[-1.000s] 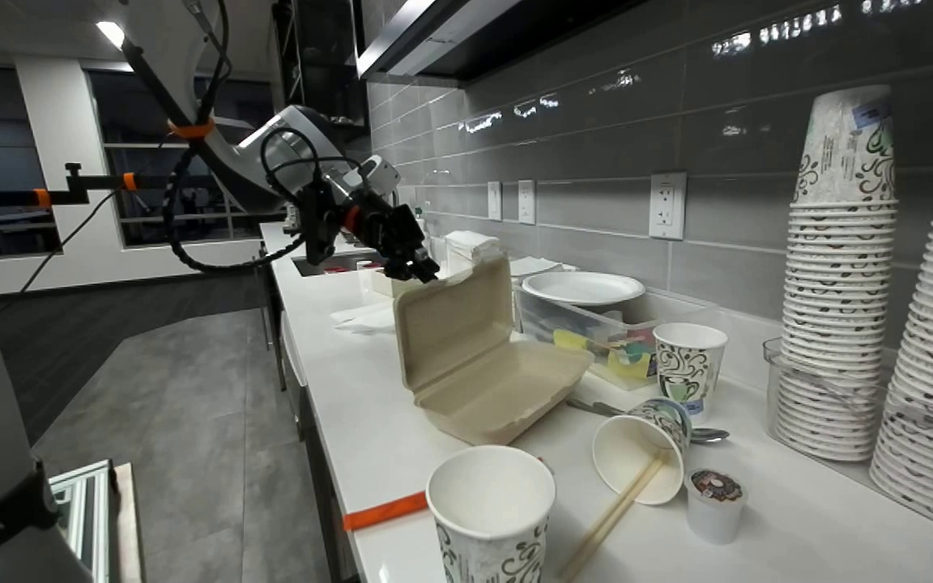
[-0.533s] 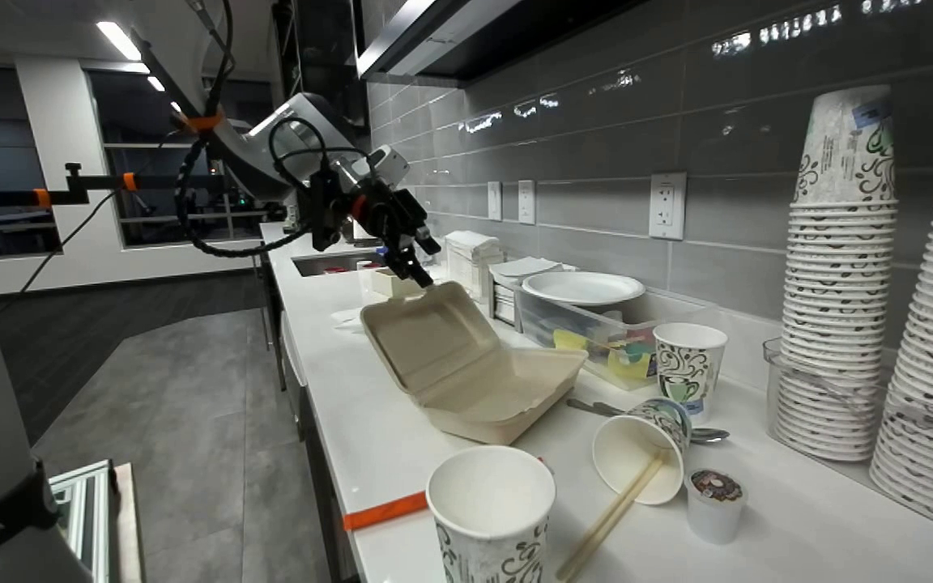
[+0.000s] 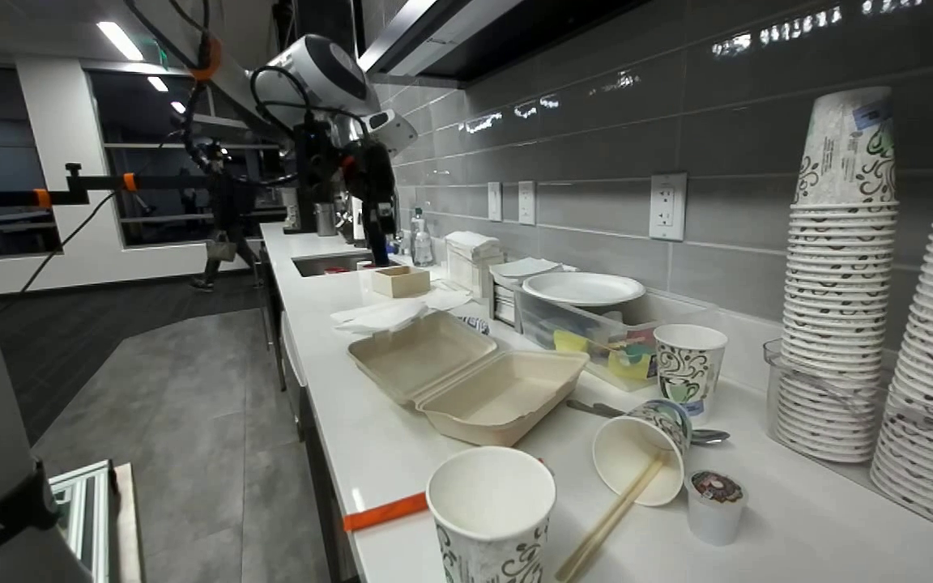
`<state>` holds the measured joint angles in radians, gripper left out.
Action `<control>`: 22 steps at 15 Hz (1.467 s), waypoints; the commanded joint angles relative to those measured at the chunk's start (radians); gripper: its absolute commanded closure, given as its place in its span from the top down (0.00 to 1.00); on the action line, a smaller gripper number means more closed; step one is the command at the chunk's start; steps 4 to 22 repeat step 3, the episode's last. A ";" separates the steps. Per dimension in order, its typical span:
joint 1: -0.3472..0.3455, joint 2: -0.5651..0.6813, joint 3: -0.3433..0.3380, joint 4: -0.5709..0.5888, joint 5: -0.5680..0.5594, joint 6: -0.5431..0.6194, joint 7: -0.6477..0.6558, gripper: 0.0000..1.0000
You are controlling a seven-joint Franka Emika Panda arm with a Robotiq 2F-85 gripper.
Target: Open the carton box
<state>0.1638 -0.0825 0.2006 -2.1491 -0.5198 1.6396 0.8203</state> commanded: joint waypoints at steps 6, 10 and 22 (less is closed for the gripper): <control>-0.029 -0.056 -0.025 0.001 0.049 -0.001 -0.061 1.00; -0.029 -0.056 -0.025 0.001 0.049 -0.001 -0.061 1.00; -0.029 -0.056 -0.025 0.001 0.049 -0.001 -0.061 1.00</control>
